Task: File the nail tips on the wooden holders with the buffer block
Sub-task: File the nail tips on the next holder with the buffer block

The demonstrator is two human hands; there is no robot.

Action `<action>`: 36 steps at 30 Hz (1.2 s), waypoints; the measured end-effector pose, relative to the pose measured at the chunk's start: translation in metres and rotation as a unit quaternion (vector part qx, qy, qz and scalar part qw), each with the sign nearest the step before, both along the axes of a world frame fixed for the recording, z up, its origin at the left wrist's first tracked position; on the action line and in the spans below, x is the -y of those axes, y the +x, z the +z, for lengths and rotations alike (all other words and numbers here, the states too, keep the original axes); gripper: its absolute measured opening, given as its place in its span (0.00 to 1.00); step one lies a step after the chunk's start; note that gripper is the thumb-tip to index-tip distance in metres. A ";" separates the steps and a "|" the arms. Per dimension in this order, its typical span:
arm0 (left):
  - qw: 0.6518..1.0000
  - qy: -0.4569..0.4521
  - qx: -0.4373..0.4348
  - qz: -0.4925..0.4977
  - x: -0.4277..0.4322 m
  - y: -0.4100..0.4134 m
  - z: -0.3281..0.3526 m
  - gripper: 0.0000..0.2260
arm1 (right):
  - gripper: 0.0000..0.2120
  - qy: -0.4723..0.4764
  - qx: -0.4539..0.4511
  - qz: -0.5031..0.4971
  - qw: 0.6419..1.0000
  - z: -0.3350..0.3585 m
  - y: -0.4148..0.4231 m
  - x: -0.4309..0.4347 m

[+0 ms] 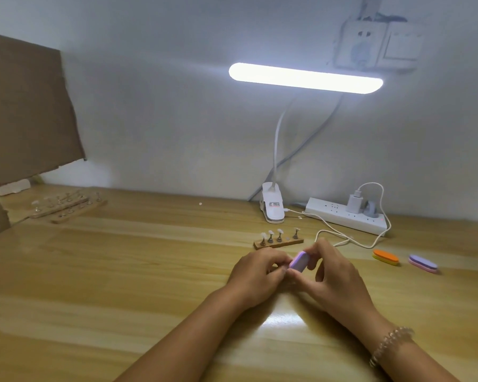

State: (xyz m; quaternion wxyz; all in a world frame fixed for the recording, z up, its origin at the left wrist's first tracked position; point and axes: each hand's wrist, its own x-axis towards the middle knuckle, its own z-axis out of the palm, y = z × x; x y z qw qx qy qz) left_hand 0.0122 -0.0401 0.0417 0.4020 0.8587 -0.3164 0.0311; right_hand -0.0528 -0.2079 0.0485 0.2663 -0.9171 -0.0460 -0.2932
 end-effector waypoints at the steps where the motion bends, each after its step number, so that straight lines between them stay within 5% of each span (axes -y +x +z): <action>1: 1.000 0.000 0.004 -0.001 0.000 0.000 0.000 0.10 | 0.18 0.014 -0.003 -0.002 1.000 0.000 0.001 0.000; 11: 0.999 -0.032 0.009 -0.003 0.001 0.004 -0.004 0.10 | 0.17 0.087 -0.019 0.011 0.996 -0.001 0.006 0.006; 17: 0.998 -0.056 -0.016 -0.004 0.000 0.004 -0.004 0.09 | 0.17 0.014 -0.027 0.002 1.000 -0.004 0.004 0.005; 23: 0.990 -0.127 -0.057 0.002 0.000 0.004 0.002 0.10 | 0.16 0.055 0.034 -0.026 0.998 -0.001 0.004 0.004; 36: 0.985 -0.145 -0.096 -0.012 -0.001 0.007 -0.001 0.08 | 0.21 -0.019 0.038 -0.003 0.999 -0.002 0.002 -0.002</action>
